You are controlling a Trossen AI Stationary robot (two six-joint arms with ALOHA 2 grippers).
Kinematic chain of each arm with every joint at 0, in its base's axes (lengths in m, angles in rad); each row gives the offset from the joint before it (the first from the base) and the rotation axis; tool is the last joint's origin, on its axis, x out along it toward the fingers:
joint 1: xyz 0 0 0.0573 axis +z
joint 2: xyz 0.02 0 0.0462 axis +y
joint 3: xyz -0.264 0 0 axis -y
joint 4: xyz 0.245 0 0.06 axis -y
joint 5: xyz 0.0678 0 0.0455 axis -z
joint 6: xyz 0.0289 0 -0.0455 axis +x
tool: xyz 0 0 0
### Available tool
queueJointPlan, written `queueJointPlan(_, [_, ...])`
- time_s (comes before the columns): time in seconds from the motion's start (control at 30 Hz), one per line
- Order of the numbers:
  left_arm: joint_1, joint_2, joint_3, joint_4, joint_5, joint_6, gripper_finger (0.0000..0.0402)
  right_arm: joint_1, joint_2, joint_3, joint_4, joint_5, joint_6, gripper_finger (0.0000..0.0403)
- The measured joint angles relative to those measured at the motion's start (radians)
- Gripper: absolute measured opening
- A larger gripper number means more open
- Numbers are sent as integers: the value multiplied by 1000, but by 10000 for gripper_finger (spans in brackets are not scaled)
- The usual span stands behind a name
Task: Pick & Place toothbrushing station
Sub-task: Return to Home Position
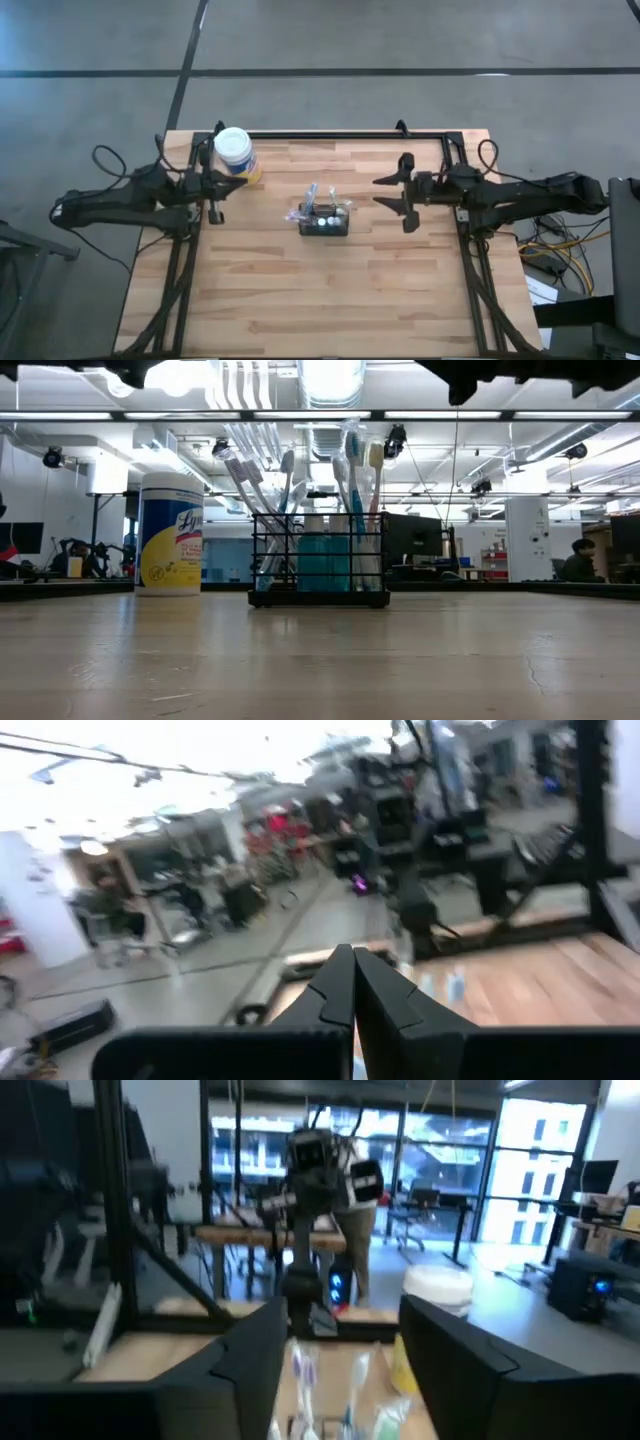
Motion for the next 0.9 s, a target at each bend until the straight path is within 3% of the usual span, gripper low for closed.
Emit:
queueJointPlan(0.23, [5,205,81,-74,34,29,2,11,-18,71,-209,59,-72,83])
queueJointPlan(0.37, [14,305,119,-46,113,37,1,10,-15,88,-260,58,-104,19])
queueJointPlan(0.53, [13,315,177,-9,217,-3,1,29,-73,70,-253,45,-107,10])
queueJointPlan(0.7, [11,300,173,38,333,-69,1,34,-141,8,-195,-57,-36,8])
queueJointPlan(0.9, [13,318,101,76,360,-80,0,36,-169,-102,-140,-40,-10,8])
